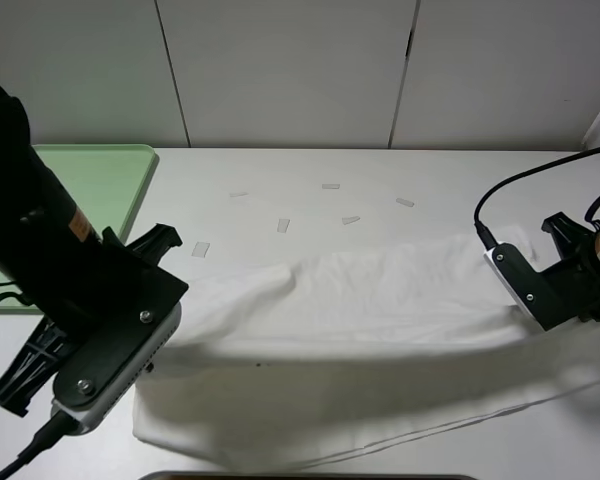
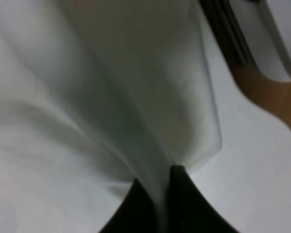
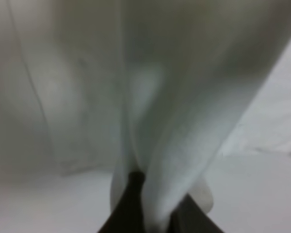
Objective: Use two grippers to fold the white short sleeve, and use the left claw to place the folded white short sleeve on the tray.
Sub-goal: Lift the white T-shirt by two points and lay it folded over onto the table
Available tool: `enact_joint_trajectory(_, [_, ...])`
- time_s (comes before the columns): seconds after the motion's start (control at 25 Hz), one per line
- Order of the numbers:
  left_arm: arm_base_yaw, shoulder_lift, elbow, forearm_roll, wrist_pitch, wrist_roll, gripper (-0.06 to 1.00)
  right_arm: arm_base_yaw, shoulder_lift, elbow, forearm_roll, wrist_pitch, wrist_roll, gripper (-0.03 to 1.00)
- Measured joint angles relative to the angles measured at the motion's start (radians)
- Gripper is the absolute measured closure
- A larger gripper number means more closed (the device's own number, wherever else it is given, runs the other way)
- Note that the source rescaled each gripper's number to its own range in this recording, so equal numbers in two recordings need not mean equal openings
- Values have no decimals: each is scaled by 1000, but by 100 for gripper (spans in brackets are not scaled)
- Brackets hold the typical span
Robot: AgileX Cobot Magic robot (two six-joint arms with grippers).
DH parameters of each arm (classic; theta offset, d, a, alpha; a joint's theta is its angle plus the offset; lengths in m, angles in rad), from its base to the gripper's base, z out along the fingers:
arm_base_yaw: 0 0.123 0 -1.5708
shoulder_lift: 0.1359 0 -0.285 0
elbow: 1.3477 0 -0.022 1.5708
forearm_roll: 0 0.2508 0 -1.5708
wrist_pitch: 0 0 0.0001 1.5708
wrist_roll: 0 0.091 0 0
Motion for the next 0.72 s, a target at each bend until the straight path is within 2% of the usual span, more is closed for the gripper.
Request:
enact_joint_trajectory(0.24, [-4,24,62,-25,-20,32,91,0,0,22,1,-63,-2,97])
enact_joint_trajectory(0.36, [-5,46,74,-37,-30,35,82,0,0,22,10,-67,-2,96])
enact_joint_trajectory(0.4, [-5,46,74,-37,-30,35,82,0,0,23,30,-67,-2,88])
enact_joint_trajectory(0.44, [-5,52,76,-42,-32,35,77,0,0,23,41,-67,-2,79])
enact_joint_trajectory(0.48, [-5,63,76,-61,-32,36,62,0,0,23,41,-67,-2,79])
enact_joint_trajectory(0.6, [-5,67,76,-112,-37,36,38,0,0,23,87,-63,-2,35])
enact_joint_trajectory(0.64, [-5,67,76,-126,-38,36,33,0,0,23,104,-60,-2,19])
enact_joint_trajectory(0.72, [-5,67,76,-148,-37,30,27,0,0,23,126,-53,-2,6])
